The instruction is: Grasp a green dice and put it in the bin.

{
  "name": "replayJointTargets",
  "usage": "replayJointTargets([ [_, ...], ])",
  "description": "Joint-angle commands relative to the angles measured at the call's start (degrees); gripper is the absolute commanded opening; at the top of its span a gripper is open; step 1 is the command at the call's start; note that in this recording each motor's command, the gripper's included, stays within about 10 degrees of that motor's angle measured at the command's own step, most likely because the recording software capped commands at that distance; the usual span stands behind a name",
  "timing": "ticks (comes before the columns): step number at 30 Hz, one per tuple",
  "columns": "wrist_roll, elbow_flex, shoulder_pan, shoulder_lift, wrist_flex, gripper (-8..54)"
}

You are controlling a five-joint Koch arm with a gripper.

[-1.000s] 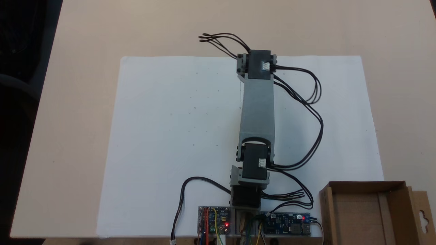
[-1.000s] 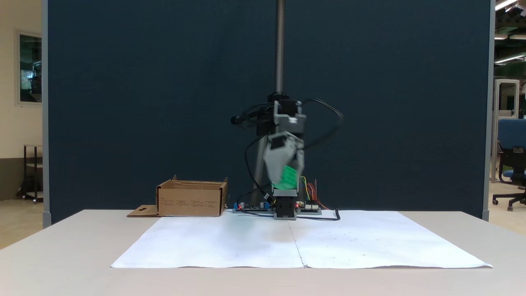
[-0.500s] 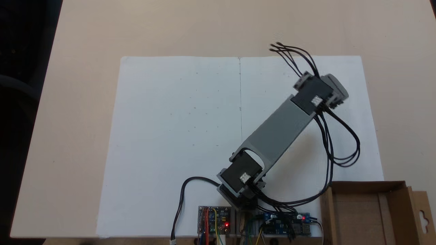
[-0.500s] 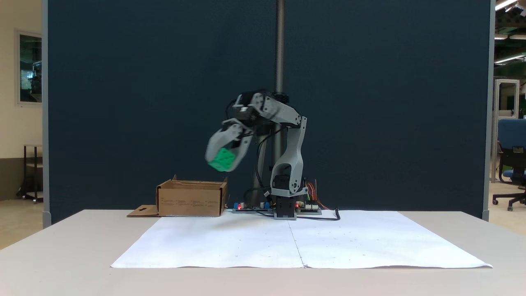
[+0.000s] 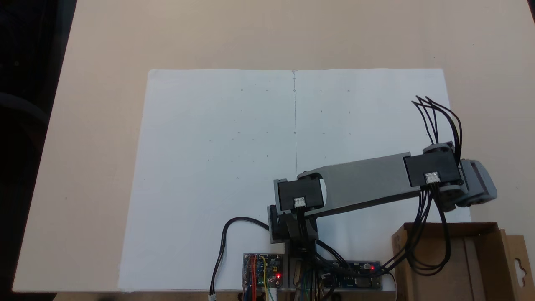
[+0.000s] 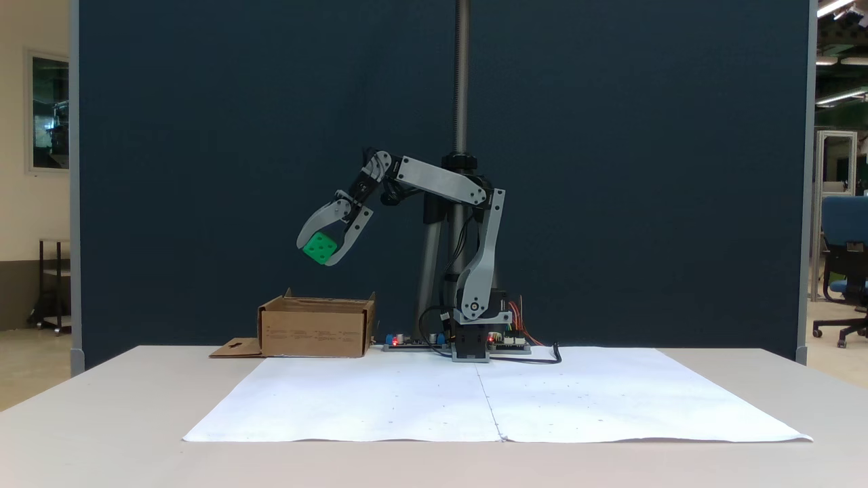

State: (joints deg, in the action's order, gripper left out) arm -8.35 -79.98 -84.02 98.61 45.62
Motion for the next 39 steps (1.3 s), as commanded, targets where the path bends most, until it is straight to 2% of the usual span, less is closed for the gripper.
replayJointTargets([
  [1,-6.06,3.96,-5.19,0.97,-2.29,12.1],
  [12,-17.84,3.96,-18.98,-4.48,-0.26,12.1],
  [18,-20.74,3.87,-20.83,-12.57,-2.55,12.1],
  [23,-21.18,3.87,-21.53,-15.47,-2.72,12.1],
  [24,-21.09,3.60,-21.53,-15.91,-2.64,16.8],
  [25,-21.09,3.25,-21.53,-16.17,-2.72,26.2],
  [26,-21.09,2.46,-21.53,-16.35,-2.64,32.8],
  [29,-21.01,2.11,-21.36,-16.26,-2.81,41.0],
  [39,-21.01,2.11,-20.74,-16.26,-5.01,41.0],
])
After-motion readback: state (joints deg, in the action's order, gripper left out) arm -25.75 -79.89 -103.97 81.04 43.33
